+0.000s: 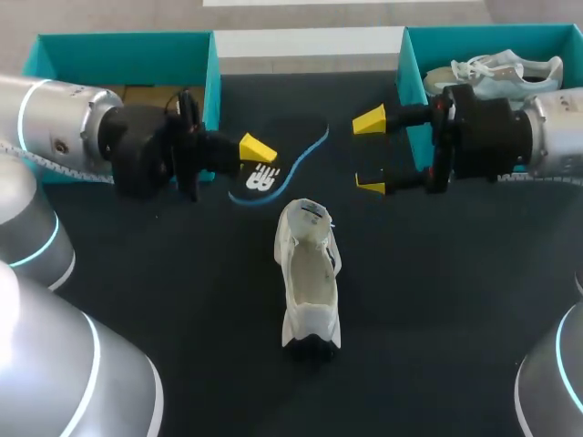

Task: Take the shoe out of the shoebox, open the shoe tongue, remove and reinsert the insole, then place the shoe into the shoebox

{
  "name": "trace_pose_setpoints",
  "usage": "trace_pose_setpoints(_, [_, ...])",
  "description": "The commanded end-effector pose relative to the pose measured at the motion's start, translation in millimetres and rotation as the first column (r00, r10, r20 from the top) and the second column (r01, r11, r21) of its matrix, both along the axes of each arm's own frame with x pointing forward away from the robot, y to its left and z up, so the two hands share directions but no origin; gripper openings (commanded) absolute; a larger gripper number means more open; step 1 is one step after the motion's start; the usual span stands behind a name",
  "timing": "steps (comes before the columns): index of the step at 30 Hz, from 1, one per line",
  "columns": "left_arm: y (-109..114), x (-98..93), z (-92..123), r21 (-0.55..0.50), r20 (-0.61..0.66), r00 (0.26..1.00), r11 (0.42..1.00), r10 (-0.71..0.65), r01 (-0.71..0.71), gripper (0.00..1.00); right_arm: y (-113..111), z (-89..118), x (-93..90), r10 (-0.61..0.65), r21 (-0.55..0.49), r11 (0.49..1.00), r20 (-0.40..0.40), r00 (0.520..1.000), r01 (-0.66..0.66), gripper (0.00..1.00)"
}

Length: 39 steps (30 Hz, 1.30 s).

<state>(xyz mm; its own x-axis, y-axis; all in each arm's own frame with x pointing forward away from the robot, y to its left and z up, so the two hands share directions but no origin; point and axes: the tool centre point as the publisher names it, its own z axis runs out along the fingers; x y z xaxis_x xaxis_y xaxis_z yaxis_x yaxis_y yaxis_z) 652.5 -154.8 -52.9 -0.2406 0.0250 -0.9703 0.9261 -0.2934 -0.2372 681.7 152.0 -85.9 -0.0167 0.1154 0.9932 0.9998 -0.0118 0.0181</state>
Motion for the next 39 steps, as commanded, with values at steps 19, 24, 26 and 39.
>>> trace_pose_setpoints(19, [-8, -10.0, -44, 0.020, 0.331, 0.941, 0.997, 0.068, -0.079, 0.00, 7, 6, -4.5, 0.049, 0.009, 0.999, -0.076, 0.996, -0.049, 1.00])
trace_pose_setpoints(24, [-12, -7.8, -48, -0.018, 0.394, 0.913, 0.994, 0.106, -0.107, 0.00, 13, 0, -5.3, 0.056, 0.014, 0.998, -0.104, 0.993, -0.055, 1.00])
trace_pose_setpoints(26, [-13, -8.2, -47, -0.025, 0.390, 0.913, 0.993, 0.115, -0.114, 0.00, 15, -2, -5.3, 0.045, 0.015, 0.999, -0.100, 0.994, -0.043, 1.00])
trace_pose_setpoints(39, [-48, -5.4, -54, -0.032, 0.405, 0.909, 0.995, 0.100, -0.095, 0.00, 31, -2, -0.6, 0.018, 0.006, 1.000, -0.059, 0.998, -0.018, 0.40])
